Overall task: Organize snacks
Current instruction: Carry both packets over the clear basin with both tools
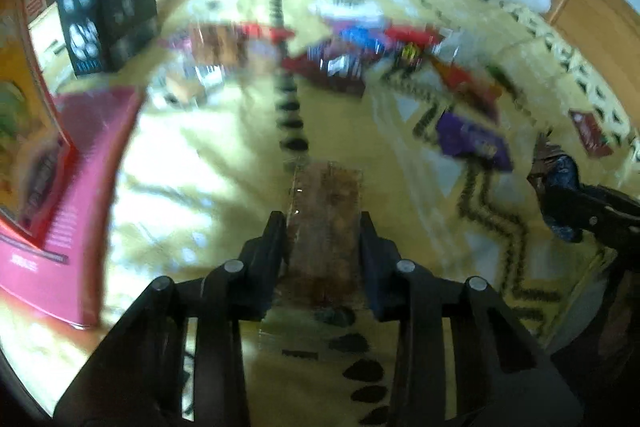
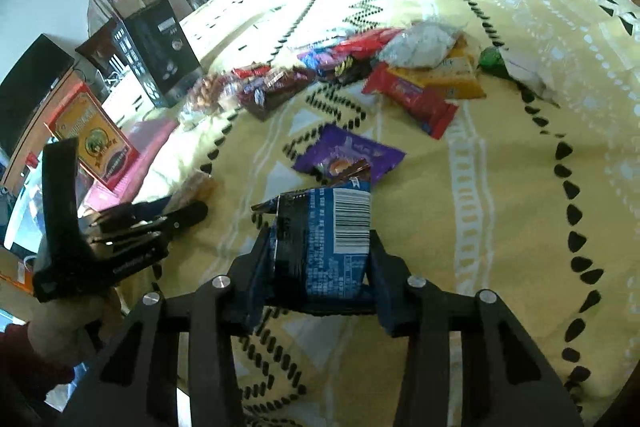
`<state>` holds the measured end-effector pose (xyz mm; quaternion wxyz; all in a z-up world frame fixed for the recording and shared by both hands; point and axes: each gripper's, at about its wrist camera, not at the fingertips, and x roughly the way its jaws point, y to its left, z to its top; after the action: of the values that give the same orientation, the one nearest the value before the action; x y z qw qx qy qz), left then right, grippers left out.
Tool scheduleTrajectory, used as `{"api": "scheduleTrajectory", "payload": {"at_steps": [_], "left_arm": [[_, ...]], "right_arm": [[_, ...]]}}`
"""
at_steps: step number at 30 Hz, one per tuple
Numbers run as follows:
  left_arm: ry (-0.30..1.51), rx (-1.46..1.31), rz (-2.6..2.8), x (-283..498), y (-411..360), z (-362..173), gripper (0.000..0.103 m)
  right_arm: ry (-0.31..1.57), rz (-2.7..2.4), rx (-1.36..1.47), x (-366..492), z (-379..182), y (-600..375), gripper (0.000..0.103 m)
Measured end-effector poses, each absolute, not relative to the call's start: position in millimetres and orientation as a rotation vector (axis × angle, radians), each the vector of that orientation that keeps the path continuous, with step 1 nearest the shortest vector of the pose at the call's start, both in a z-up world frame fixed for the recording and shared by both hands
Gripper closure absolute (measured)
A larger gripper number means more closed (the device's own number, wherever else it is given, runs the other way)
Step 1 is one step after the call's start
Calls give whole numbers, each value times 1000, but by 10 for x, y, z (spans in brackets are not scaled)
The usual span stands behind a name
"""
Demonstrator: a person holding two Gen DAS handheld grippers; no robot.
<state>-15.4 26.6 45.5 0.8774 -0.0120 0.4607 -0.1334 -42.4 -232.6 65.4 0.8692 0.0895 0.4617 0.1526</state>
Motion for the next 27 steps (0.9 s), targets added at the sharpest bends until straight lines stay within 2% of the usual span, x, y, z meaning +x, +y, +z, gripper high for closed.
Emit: {"api": "scheduleTrajectory", "payload": {"at_steps": [4,9,13,19,27], "left_arm": [[809,-10,-254,-290,371,1078,68],[616,-60,-114,-400,929,1952,68],[518,-40,52,-534,1454,2385,68],[492,-102,229,-712,2253,2557,68],[529,-184,349,-758,2810,2461,68]], "right_arm": [[901,335,158,-394,978,-2236,56],[788,388,114,-257,1558,-1922,56],[700,482,82,-118,2069,-1441,55],[633,673,55,63,2626,-466,55],[676,913,22,120,2937,903,56]]}}
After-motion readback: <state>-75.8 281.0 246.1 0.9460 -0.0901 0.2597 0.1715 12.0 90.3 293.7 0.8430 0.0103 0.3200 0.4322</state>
